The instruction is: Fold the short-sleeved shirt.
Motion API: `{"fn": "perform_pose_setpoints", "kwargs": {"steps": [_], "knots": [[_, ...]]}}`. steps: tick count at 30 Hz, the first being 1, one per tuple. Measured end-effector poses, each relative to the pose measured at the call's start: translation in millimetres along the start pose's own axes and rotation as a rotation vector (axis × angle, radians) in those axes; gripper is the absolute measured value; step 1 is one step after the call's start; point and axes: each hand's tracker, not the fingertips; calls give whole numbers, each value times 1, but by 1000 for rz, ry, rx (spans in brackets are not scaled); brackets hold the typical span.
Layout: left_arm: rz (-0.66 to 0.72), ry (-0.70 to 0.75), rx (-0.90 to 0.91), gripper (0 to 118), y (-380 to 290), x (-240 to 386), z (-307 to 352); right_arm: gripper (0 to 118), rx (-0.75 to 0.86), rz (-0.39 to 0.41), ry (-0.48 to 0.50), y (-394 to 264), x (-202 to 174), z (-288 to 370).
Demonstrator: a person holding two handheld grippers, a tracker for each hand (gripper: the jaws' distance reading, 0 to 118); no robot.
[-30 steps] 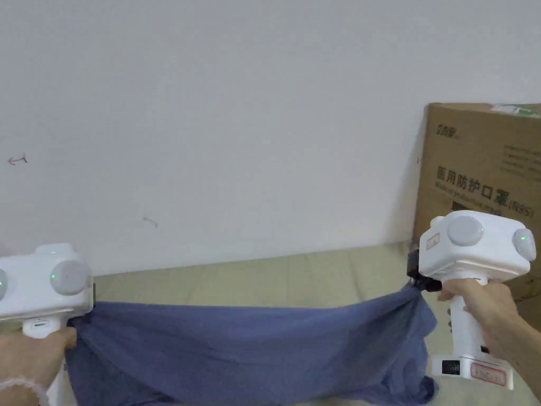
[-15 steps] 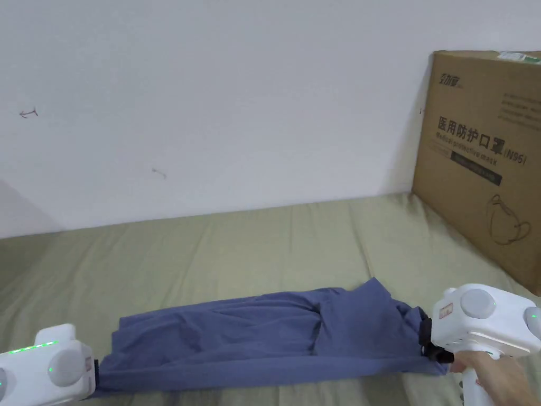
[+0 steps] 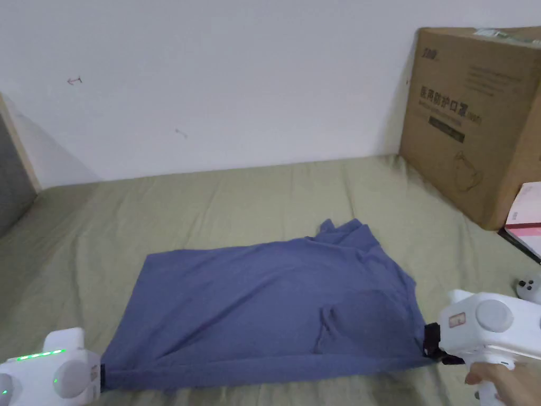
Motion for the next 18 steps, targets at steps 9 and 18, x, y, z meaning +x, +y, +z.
{"fn": "perform_pose_setpoints", "kwargs": {"steps": [9, 18], "knots": [[-19, -25, -4, 5, -80, -16, 53, 1, -3, -8, 16, -83, 24, 42], [68, -98, 24, 105, -83, -29, 68, 67, 69, 65, -55, -82, 9, 56]]}}
